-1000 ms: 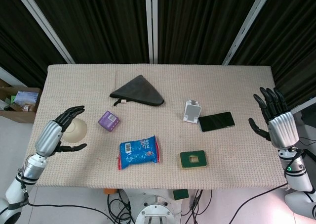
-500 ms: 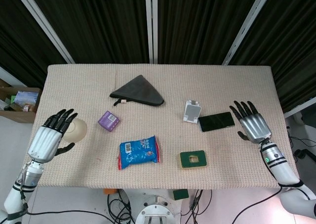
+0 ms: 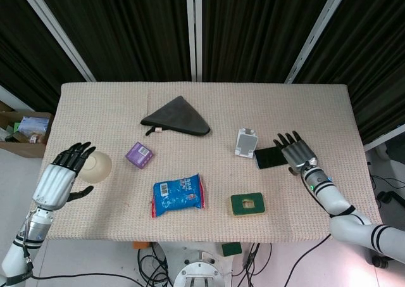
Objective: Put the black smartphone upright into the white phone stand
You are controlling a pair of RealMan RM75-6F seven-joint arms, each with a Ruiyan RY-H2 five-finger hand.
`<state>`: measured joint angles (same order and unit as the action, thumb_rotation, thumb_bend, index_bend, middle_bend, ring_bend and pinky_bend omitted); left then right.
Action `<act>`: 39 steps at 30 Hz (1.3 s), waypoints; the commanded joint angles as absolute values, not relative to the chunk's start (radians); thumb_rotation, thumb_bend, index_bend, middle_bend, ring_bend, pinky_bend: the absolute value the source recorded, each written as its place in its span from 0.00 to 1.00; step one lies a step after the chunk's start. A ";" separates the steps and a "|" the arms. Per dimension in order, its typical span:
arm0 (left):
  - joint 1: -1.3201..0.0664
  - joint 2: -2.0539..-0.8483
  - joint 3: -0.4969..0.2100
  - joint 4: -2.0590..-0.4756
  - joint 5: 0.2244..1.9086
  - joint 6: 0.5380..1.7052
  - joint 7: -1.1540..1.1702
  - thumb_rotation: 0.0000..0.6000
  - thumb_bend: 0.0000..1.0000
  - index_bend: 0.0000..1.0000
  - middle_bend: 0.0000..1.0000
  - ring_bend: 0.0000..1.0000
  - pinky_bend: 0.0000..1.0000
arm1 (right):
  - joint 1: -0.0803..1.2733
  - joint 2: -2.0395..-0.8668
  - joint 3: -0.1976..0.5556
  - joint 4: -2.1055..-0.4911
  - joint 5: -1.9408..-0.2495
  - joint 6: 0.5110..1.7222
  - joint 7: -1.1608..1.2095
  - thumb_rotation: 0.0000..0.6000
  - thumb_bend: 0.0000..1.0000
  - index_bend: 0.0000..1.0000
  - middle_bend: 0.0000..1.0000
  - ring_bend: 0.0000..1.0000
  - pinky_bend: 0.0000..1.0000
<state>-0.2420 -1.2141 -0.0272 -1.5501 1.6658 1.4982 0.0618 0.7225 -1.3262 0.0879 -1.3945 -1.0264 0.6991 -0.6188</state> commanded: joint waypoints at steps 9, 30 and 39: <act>-0.248 -1.224 -0.026 -1.522 1.668 1.492 0.040 1.00 0.00 0.10 0.07 0.09 0.25 | 0.761 -1.350 0.065 -1.364 -0.933 0.643 -0.572 1.00 0.30 0.00 0.00 0.00 0.00; -0.263 -1.264 -0.022 -1.447 1.664 1.472 -0.007 1.00 0.00 0.11 0.07 0.09 0.25 | 0.770 -1.401 0.043 -1.280 -0.915 0.655 -0.465 1.00 0.30 0.13 0.00 0.00 0.00; -0.265 -1.265 -0.020 -1.443 1.660 1.470 -0.017 1.00 0.00 0.11 0.07 0.09 0.25 | 0.779 -1.421 0.030 -1.266 -0.914 0.669 -0.465 1.00 0.31 0.29 0.02 0.00 0.00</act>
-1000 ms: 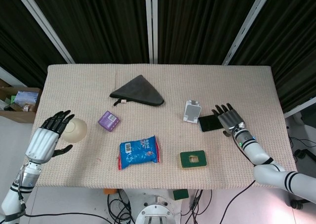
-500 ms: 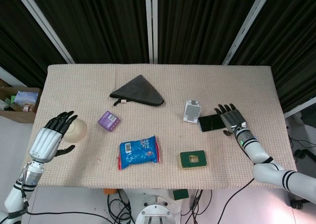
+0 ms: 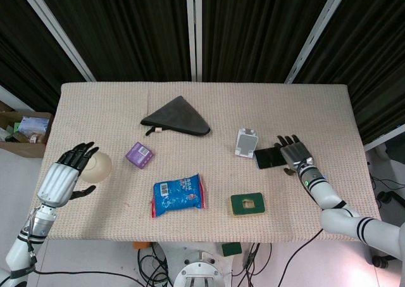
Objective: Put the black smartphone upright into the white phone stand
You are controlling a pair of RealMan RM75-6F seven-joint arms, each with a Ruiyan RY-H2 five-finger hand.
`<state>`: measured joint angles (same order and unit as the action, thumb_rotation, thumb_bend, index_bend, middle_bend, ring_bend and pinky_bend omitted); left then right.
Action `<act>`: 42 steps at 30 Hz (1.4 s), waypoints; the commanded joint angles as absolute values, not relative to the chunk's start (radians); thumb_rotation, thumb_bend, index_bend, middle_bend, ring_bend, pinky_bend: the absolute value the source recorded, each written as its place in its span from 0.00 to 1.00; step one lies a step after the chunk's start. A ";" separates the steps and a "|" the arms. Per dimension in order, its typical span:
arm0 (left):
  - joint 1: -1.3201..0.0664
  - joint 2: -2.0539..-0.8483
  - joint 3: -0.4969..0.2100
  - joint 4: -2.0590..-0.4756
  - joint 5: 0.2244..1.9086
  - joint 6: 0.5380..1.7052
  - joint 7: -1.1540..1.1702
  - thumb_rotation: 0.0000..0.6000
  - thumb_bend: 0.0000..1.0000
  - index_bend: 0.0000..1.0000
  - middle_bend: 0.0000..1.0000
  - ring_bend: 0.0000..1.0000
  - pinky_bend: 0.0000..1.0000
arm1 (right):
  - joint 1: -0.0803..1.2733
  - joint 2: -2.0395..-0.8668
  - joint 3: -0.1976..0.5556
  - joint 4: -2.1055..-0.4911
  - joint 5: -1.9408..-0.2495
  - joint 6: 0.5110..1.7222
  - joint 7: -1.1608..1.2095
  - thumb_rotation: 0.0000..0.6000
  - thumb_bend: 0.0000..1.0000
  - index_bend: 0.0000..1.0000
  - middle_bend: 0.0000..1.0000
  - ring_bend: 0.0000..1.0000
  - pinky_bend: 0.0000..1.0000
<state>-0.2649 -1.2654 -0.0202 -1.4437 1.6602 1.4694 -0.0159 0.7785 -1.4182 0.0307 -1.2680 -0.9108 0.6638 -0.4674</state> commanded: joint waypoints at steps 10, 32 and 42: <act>-0.266 -1.264 -0.017 -1.444 1.657 1.466 -0.023 1.00 0.00 0.11 0.07 0.09 0.25 | 0.763 -1.428 0.034 -1.264 -0.955 0.723 -0.436 1.00 0.33 0.50 0.07 0.00 0.00; -0.274 -1.262 -0.010 -1.444 1.648 1.444 -0.048 1.00 0.00 0.11 0.07 0.09 0.25 | 0.712 -1.442 0.056 -1.211 -1.177 0.794 -0.197 1.00 0.47 0.69 0.46 0.44 0.12; -0.274 -1.260 -0.008 -1.452 1.649 1.445 -0.038 1.00 0.00 0.11 0.07 0.09 0.25 | 0.693 -1.433 0.049 -1.205 -1.266 0.826 -0.121 1.00 0.52 0.74 0.65 0.58 0.28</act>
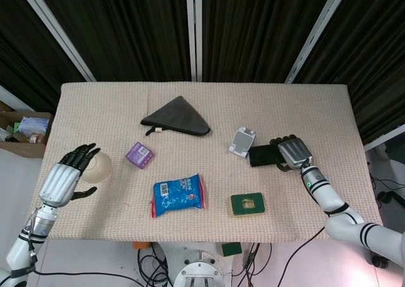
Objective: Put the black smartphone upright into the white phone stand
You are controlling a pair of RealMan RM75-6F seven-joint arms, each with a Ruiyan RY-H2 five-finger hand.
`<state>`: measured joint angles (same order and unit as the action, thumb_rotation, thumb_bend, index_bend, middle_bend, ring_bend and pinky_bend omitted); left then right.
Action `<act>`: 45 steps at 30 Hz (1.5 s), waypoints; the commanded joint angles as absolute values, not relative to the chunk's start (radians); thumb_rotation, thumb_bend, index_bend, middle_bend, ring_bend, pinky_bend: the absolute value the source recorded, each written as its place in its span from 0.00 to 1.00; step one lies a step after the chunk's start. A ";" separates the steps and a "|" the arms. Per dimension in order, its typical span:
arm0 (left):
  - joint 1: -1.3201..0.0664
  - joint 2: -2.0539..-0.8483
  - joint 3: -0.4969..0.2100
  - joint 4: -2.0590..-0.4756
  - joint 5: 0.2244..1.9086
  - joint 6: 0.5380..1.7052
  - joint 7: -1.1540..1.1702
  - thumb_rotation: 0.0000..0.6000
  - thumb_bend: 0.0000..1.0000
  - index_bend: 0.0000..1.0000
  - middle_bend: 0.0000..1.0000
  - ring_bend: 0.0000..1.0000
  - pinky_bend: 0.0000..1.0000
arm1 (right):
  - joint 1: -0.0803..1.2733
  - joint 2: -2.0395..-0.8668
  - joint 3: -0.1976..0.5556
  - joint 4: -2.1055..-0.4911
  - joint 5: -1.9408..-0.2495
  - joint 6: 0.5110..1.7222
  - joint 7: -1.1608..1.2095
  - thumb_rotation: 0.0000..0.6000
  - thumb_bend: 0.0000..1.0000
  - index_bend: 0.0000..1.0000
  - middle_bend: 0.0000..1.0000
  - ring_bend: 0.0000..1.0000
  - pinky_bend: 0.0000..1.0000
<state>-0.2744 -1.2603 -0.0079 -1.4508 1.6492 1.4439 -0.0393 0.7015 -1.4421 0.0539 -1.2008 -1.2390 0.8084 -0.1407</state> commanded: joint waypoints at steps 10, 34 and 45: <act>-0.265 -1.260 -0.004 -1.449 1.647 1.453 -0.041 1.00 0.00 0.11 0.07 0.09 0.26 | 0.626 -1.311 -0.002 -1.279 -1.447 0.998 -0.073 1.00 0.54 0.80 0.70 0.58 0.30; -0.266 -1.291 -0.005 -1.423 1.662 1.473 -0.059 1.00 0.00 0.11 0.07 0.09 0.25 | 0.791 -1.039 0.040 -1.470 -1.910 1.047 -0.633 1.00 0.54 0.81 0.71 0.58 0.32; -0.254 -1.289 -0.004 -1.383 1.660 1.496 -0.130 1.00 0.00 0.11 0.07 0.09 0.25 | 0.970 -1.093 0.140 -1.512 -1.804 0.709 -0.822 1.00 0.54 0.80 0.70 0.58 0.35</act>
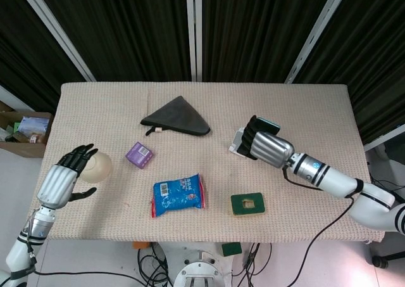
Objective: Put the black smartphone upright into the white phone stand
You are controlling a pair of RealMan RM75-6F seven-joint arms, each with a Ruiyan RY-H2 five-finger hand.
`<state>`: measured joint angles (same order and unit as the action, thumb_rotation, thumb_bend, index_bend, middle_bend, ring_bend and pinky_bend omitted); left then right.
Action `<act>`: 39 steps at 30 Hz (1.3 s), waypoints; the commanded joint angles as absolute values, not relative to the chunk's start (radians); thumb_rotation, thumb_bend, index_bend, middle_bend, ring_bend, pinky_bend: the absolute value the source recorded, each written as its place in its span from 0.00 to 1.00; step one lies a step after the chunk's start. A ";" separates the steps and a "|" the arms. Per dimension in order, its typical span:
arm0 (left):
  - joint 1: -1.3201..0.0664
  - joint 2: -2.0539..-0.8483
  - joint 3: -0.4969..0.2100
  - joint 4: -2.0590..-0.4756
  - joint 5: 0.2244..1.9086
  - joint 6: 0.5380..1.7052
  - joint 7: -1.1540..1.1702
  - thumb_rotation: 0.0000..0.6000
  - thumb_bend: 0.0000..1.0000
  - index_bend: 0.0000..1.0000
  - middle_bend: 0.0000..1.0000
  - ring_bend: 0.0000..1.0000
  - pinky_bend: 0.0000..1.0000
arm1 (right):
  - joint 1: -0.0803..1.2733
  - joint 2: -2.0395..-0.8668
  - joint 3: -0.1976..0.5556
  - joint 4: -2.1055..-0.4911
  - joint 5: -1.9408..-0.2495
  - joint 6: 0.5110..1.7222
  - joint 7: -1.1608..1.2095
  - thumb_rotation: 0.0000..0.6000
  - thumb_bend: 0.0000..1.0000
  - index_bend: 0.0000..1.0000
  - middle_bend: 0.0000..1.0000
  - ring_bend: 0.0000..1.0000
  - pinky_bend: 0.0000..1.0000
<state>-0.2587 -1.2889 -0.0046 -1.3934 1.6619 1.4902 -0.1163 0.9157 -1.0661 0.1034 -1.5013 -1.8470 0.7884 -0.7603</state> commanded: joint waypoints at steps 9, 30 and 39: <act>-0.242 -1.285 -0.005 -1.355 1.665 1.527 -0.165 1.00 0.00 0.11 0.07 0.09 0.25 | 1.017 -1.197 0.191 -1.457 -1.633 0.557 -0.989 1.00 0.54 0.80 0.70 0.58 0.33; -0.241 -1.296 0.005 -1.329 1.671 1.523 -0.187 1.00 0.00 0.11 0.07 0.09 0.25 | 1.033 -1.205 0.108 -1.569 -1.261 0.612 -1.385 1.00 0.54 0.79 0.70 0.58 0.33; -0.246 -1.302 0.005 -1.327 1.672 1.513 -0.181 1.00 0.00 0.11 0.07 0.09 0.25 | 1.054 -1.228 0.058 -1.542 -1.251 0.645 -1.355 1.00 0.54 0.79 0.69 0.58 0.33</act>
<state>-0.2461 -1.3016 0.0050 -1.3274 1.6718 1.5135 -0.1807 1.0503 -1.2220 0.0640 -1.5477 -1.2476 0.6416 -1.3649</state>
